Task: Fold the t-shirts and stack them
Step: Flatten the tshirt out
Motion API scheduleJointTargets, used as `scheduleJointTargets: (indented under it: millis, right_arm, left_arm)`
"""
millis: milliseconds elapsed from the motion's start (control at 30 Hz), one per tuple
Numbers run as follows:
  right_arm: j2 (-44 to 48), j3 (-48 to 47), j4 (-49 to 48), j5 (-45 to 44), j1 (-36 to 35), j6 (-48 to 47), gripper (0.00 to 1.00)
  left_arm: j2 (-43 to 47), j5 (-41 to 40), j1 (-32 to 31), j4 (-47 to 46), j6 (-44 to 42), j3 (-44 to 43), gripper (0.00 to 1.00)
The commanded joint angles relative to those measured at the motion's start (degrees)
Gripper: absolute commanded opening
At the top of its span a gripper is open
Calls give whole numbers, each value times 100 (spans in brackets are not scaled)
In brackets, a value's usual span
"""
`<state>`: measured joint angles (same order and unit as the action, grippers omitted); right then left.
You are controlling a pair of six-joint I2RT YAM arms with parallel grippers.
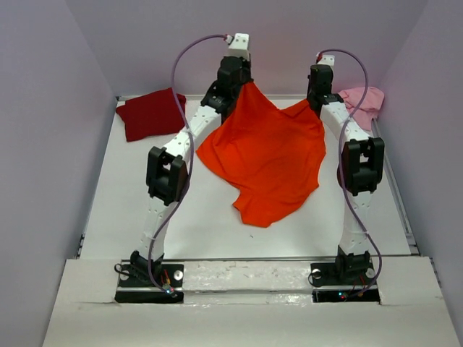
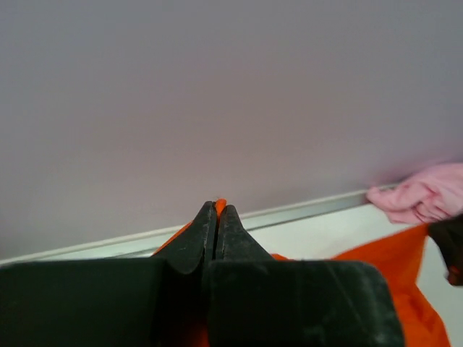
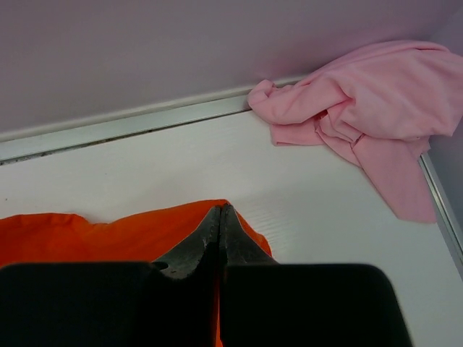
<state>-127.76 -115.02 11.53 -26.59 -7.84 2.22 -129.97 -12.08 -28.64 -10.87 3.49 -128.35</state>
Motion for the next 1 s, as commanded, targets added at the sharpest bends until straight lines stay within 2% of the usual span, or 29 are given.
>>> scheduleJointTargets:
  millis: [0, 100, 200, 300, 400, 433, 500, 533, 600, 700, 800, 967]
  right_arm:
    - [419, 94, -423, 31, 19, 77, 0]
    - [541, 208, -502, 84, 19, 59, 0]
    - [586, 278, -511, 84, 19, 59, 0]
    - [647, 287, -485, 180, 19, 155, 0]
    - [840, 419, -450, 277, 19, 296, 0]
    - [919, 550, -450, 286, -33, 340, 0]
    - [1305, 735, -389, 365, -34, 542, 0]
    - [1489, 1023, -380, 522, -34, 621, 0]
    - [2131, 1384, -345, 602, -95, 805, 0]
    - [2842, 2017, -73, 786, -200, 1078, 0]
    - [4228, 2694, 165, 997, -306, 1158, 0]
    - [5769, 3099, 1035, 1541, -359, 1246, 0]
  left_arm:
    - [174, -102, -273, 15, -279, -277, 0]
    - [-54, -189, -247, 269, -129, -409, 0]
    - [77, -348, -177, 182, -199, -33, 0]
    - [542, -601, -19, 42, -94, 948, 0]
    - [1551, -761, 148, -291, -41, 1863, 0]
    - [2233, -822, 175, -440, 11, 2632, 0]
    - [2913, -875, 245, -749, 64, 3575, 0]
    - [3525, -910, 237, -784, 64, 3807, 0]
    - [4082, -1085, 228, -776, 29, 4281, 0]
    - [4979, -1140, 201, -328, 65, 4511, 0]
    - [5753, -1130, 105, 84, 3, 4854, 0]
    - [7002, -1183, -141, 786, -6, 5048, 0]
